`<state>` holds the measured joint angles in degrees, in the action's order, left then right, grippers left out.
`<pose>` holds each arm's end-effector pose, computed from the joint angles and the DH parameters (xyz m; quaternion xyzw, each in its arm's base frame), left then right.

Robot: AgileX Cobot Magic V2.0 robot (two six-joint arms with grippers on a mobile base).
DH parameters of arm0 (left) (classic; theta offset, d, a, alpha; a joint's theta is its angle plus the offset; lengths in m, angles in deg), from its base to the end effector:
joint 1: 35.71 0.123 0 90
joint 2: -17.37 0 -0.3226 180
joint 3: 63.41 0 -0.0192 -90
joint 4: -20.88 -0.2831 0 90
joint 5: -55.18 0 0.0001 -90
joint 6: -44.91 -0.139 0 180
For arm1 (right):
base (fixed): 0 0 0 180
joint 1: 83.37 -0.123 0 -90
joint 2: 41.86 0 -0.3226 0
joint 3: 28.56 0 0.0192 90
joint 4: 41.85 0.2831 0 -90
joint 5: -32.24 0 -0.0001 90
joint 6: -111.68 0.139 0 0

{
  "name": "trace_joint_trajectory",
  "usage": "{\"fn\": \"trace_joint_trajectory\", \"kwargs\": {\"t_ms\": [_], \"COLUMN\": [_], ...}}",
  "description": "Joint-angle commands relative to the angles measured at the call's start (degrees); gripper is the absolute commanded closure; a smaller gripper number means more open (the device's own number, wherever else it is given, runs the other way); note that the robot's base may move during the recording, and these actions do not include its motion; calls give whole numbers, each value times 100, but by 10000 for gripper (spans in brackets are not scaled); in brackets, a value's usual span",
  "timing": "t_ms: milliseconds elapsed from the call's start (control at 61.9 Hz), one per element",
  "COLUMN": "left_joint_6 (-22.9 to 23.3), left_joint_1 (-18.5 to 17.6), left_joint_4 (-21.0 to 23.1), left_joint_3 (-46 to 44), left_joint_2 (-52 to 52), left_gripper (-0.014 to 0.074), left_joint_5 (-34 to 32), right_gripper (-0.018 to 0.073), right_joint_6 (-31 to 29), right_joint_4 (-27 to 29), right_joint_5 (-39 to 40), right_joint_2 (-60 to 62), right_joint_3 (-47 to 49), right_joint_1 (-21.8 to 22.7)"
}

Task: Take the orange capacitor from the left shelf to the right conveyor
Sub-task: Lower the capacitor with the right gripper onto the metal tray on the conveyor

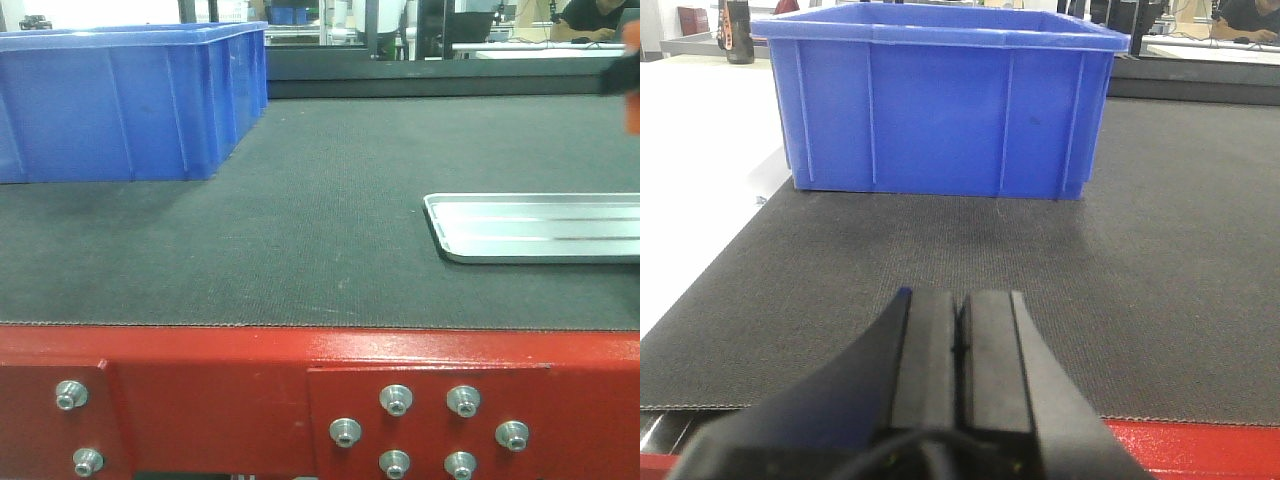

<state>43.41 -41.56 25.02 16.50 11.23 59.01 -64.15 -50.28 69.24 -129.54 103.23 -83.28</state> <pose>0.0988 -0.0108 0.1964 0.0215 0.7060 -0.0540 0.7058 0.3345 0.0117 0.2332 -0.0451 0.7599 0.0185 0.6482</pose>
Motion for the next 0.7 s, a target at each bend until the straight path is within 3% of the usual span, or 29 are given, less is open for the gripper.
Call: {"fn": "trace_joint_trajectory", "kwargs": {"t_ms": [0,178,356,679], "left_joint_6": [9,9,9,9], "left_joint_1": [5,5,5,5], "left_joint_4": [10,10,10,10], "left_joint_3": [-18,-18,-18,-18], "left_joint_2": [65,65,65,65], "left_gripper": [723,723,723,723], "left_joint_5": [-520,-520,-520,-520], "right_gripper": [433,433,433,433], "right_joint_6": [194,265,265,265], "right_joint_4": [-86,-162,-457,-468], "right_joint_5": [1260,2083,2251,2479], "right_joint_2": [-260,-953,-1406,-1911], "right_joint_3": [175,175,175,175], "right_joint_1": [0,0,0,0]}}
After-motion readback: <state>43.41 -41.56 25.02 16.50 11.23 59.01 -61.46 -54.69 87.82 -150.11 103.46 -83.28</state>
